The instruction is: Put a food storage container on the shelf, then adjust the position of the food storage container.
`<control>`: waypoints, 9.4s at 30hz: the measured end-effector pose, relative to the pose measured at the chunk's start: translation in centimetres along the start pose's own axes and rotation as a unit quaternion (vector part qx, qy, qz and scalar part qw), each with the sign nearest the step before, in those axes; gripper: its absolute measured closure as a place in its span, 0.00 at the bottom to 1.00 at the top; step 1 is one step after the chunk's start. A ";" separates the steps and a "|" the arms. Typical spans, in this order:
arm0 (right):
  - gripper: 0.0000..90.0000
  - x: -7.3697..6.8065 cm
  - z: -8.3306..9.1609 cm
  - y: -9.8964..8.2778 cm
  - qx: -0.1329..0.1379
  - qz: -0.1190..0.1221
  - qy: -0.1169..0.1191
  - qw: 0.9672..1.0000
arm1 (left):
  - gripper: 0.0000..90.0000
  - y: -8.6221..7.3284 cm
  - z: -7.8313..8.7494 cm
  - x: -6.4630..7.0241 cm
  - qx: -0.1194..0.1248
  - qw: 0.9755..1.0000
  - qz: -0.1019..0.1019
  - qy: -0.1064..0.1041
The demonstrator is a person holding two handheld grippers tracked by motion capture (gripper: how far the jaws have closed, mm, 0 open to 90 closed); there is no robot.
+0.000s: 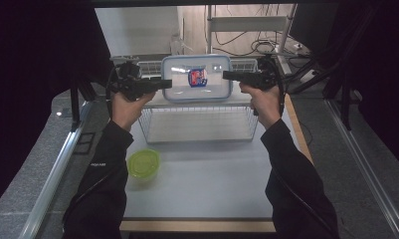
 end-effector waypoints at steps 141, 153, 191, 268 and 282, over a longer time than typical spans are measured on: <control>0.03 -3.5 7.4 -25.2 -0.127 0.233 -0.066 0.962 | 0.04 -25.9 4.3 6.4 -0.046 0.979 -0.159 0.120; 0.04 -2.5 7.4 -25.6 -0.131 0.222 -0.079 0.963 | 0.37 -24.7 5.3 4.3 -0.051 0.979 -0.129 0.147; 0.07 -2.1 6.9 -26.0 -0.159 0.225 -0.083 0.958 | 1.00 -24.7 6.1 -3.1 -0.074 0.975 -0.016 0.209; 0.07 -1.7 6.4 -26.5 -0.181 0.216 -0.084 0.956 | 0.97 -26.3 -4.1 8.3 -0.208 0.965 -0.151 0.052; 0.07 -1.7 6.5 -26.5 -0.183 0.211 -0.080 0.957 | 0.52 -26.2 -0.4 7.5 -0.160 0.972 -0.147 0.094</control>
Point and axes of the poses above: each handheld gripper's, and its own axes: z roughly backward along the jaws, y roughly out of its top, x roughly to its right, the point moved 1 cm from there along -z, roughly forward along the jaws, and after that the axes turned 2 degrees about z, right-handed, at the moved point
